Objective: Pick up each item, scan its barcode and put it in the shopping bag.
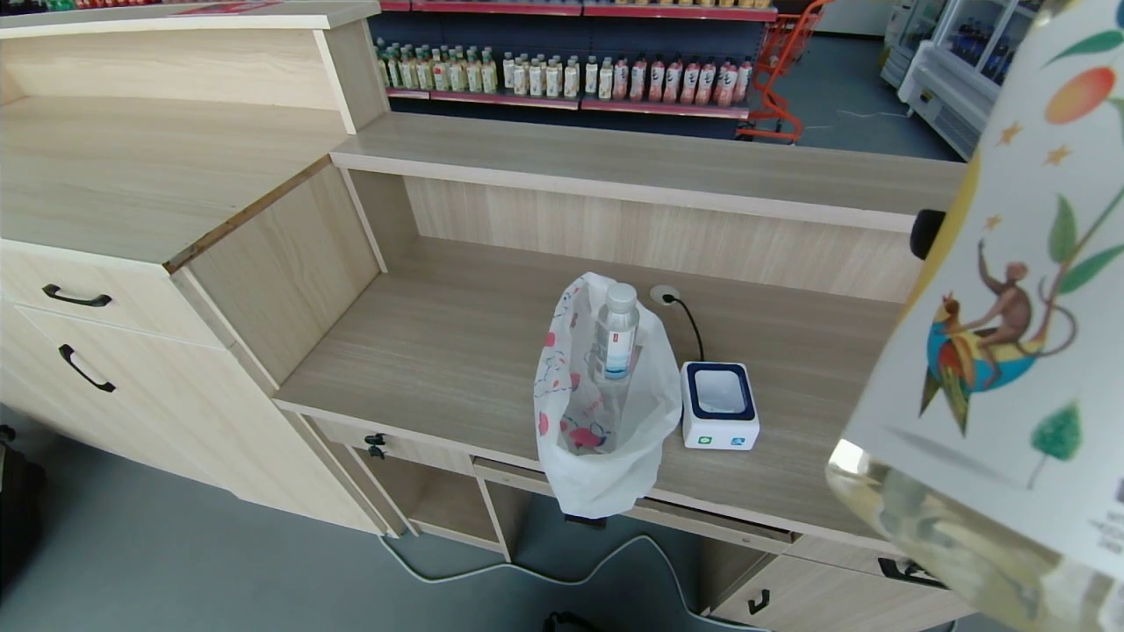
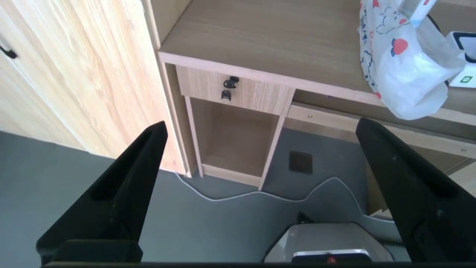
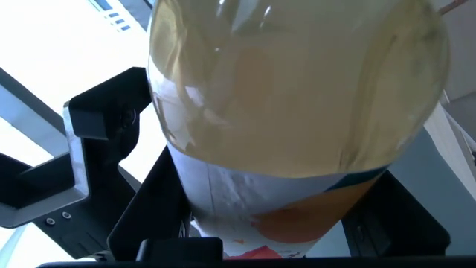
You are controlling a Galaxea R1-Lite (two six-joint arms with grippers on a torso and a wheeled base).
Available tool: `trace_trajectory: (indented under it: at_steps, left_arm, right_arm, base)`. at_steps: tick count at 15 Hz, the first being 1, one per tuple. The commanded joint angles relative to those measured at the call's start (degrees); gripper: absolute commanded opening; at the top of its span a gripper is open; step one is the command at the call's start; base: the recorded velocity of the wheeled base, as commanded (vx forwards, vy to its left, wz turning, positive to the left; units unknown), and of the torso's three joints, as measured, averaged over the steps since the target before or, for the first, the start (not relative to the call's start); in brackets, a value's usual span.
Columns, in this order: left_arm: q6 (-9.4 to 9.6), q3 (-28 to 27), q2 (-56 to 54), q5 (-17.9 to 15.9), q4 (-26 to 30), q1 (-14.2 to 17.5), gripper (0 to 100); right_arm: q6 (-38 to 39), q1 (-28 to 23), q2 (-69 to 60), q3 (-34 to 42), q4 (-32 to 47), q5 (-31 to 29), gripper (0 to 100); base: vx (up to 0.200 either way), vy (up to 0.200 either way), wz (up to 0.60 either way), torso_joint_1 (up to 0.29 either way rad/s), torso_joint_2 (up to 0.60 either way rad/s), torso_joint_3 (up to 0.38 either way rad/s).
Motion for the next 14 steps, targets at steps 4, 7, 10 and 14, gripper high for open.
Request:
trace_trajectory:
  at_steps: [4, 7, 10, 14]
  left_arm:
    - [-0.02, 0.0, 0.0, 0.0, 0.0, 0.0, 100]
    - [-0.02, 0.0, 0.0, 0.0, 0.0, 0.0, 100]
    - [-0.02, 0.0, 0.0, 0.0, 0.0, 0.0, 100]
    - [-0.02, 0.0, 0.0, 0.0, 0.0, 0.0, 100]
  right_arm:
    - [-0.5, -0.8, -0.2, 0.9, -0.4, -0.3, 0]
    - [-3.1, -3.5, 0.4, 1.2, -0.4, -0.3, 0]
    - [-41.8, -21.7, 10.4, 4.4, -0.4, -0.3, 0]
    - [-77.4, -35.0, 22.4, 1.4, -0.1, 3.5, 0]
  base:
    - [0.0, 0.0, 0.0, 0.0, 0.0, 0.0]
    - [0.0, 0.0, 0.0, 0.0, 0.0, 0.0]
    - [0.0, 0.0, 0.0, 0.0, 0.0, 0.0]
    - [0.0, 0.0, 0.0, 0.0, 0.0, 0.0]
